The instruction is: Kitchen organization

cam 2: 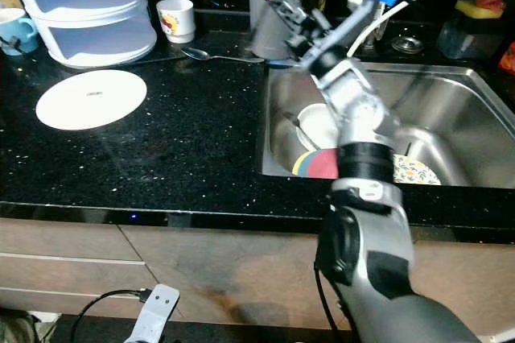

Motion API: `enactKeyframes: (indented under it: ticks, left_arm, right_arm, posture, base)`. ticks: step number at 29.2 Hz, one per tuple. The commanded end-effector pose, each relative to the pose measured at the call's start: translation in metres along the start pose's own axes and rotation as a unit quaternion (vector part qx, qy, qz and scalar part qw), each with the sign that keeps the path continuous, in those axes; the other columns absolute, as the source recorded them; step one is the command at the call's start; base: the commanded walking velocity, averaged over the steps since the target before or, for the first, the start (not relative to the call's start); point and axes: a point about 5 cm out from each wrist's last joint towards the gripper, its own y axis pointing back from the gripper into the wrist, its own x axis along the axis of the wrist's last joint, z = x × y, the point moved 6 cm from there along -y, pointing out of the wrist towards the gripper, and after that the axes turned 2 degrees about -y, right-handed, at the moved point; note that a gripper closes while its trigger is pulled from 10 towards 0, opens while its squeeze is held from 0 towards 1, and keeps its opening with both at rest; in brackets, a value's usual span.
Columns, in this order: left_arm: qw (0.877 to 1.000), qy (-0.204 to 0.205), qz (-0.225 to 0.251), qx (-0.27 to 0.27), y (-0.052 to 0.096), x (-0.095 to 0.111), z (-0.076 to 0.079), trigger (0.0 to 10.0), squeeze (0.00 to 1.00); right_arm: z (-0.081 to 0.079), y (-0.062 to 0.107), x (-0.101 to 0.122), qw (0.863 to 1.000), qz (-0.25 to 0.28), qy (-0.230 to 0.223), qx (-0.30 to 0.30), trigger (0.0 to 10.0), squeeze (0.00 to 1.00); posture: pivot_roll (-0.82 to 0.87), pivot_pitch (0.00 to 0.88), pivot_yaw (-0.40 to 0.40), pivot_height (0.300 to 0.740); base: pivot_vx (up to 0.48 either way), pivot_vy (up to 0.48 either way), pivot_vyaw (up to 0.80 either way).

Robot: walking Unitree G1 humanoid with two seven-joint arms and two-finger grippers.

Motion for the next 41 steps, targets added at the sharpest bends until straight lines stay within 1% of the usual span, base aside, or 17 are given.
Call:
enactKeyframes:
  ticks: [1,5,12,17,19,21,22,23,24,29,32,34,35,36,38,39,41]
  left_arm:
    - [1.0,-0.007,-0.008,0.005,0.001,-0.003,-0.004,10.0,0.0]
    - [1.0,-0.007,-0.009,0.008,0.001,-0.002,-0.007,10.0,0.0]
    - [1.0,-0.008,-0.009,0.01,0.001,0.001,-0.01,10.0,0.0]
    - [1.0,-0.01,-0.007,0.01,0.0,0.003,-0.01,10.0,0.0]
    - [1.0,-0.01,-0.006,0.009,0.0,0.004,-0.009,10.0,0.0]
    - [1.0,-0.01,-0.006,0.009,0.0,0.005,-0.009,10.0,0.0]
    - [1.0,-0.009,-0.006,0.008,0.0,0.005,-0.009,10.0,0.0]
    - [1.0,-0.009,-0.006,0.008,0.0,0.005,-0.009,10.0,0.0]
    - [1.0,-0.008,-0.006,0.008,0.0,0.005,-0.008,10.0,0.0]
    - [1.0,-0.006,-0.006,0.005,0.0,0.006,-0.007,10.0,0.0]
    - [1.0,-0.005,-0.008,0.002,0.0,0.005,-0.006,10.0,0.0]
    - [1.0,-0.006,-0.01,-0.001,0.0,0.005,-0.005,10.0,0.0]
    - [1.0,-0.007,-0.012,-0.004,0.0,0.004,-0.004,10.0,0.0]
    - [1.0,-0.007,-0.012,-0.004,0.0,0.004,-0.004,10.0,0.0]
    - [1.0,-0.007,-0.012,-0.005,0.0,0.003,-0.003,10.0,0.0]
    - [1.0,-0.007,-0.012,-0.005,0.0,0.003,-0.003,10.0,0.0]
    - [1.0,-0.007,-0.013,-0.007,-0.001,0.003,-0.002,10.0,0.0]
  right_arm:
    - [0.006,0.006,0.002,0.999,-0.009,0.026,-0.021,0.0,0.0]
    - [0.026,0.023,0.008,0.995,-0.016,0.066,-0.07,0.0,0.0]
    - [0.062,0.051,0.014,0.964,-0.071,0.195,-0.164,0.0,0.0]
    - [0.066,0.056,0.007,0.953,-0.099,0.225,-0.175,0.0,0.0]
    - [0.069,0.059,-0.003,0.937,-0.133,0.27,-0.177,0.0,0.0]
    - [0.07,0.06,-0.007,0.929,-0.149,0.289,-0.177,0.0,0.0]
    - [0.07,0.06,-0.013,0.921,-0.165,0.308,-0.173,2.4,0.0]
    - [0.07,0.06,-0.013,0.921,-0.165,0.308,-0.173,2.4,0.0]
    - [0.071,0.06,-0.022,0.911,-0.187,0.327,-0.171,10.0,0.0]
    - [0.075,0.057,-0.045,0.883,-0.237,0.367,-0.173,10.0,0.0]
    - [0.078,0.059,-0.065,0.854,-0.297,0.397,-0.157,10.0,0.0]
    - [0.083,0.061,-0.078,0.818,-0.354,0.43,-0.144,10.0,0.0]
    - [0.087,0.06,-0.083,0.783,-0.396,0.46,-0.136,10.0,0.0]
    - [0.087,0.06,-0.083,0.783,-0.396,0.46,-0.136,10.0,0.0]
    - [0.09,0.058,-0.087,0.755,-0.425,0.484,-0.128,10.0,0.0]
    - [0.09,0.058,-0.087,0.755,-0.425,0.484,-0.128,10.0,0.0]
    - [0.091,0.059,-0.101,0.713,-0.471,0.511,-0.093,10.0,0.0]
  posture:
    - [0.09,0.0,0.004,0.74]
    - [0.08,0.0,0.008,0.74]
    - [0.05,0.0,0.021,0.74]
    - [0.04,0.0,0.021,0.74]
    - [0.04,0.0,0.021,0.74]
    - [0.04,0.0,0.021,0.74]
    - [0.04,0.0,0.02,0.74]
    - [0.04,0.0,0.02,0.74]
    - [0.04,0.0,0.018,0.74]
    - [0.04,0.0,0.015,0.74]
    - [0.04,0.0,0.013,0.74]
    - [0.03,0.0,0.012,0.74]
    - [0.03,0.0,0.007,0.74]
    - [0.03,0.0,0.007,0.74]
    - [0.03,0.0,0.002,0.74]
    - [0.03,0.0,0.002,0.74]
    - [0.03,0.0,-0.004,0.74]
  base:
    - [0.0,0.0,0.0]
    - [0.0,0.0,0.0]
    - [0.0,0.0,-0.33]
    - [0.0,0.0,-0.77]
    - [0.0,0.0,-0.39]
    - [0.0,0.0,0.0]
    - [0.0,0.0,0.0]
    - [0.0,0.0,0.0]
    - [0.0,0.0,0.0]
    - [0.0,0.0,0.0]
    - [0.0,0.0,0.0]
    - [0.0,0.0,0.0]
    - [0.0,0.0,0.0]
    - [0.0,0.0,0.0]
    - [0.0,0.0,0.0]
    - [0.0,0.0,0.0]
    - [0.0,0.0,0.0]
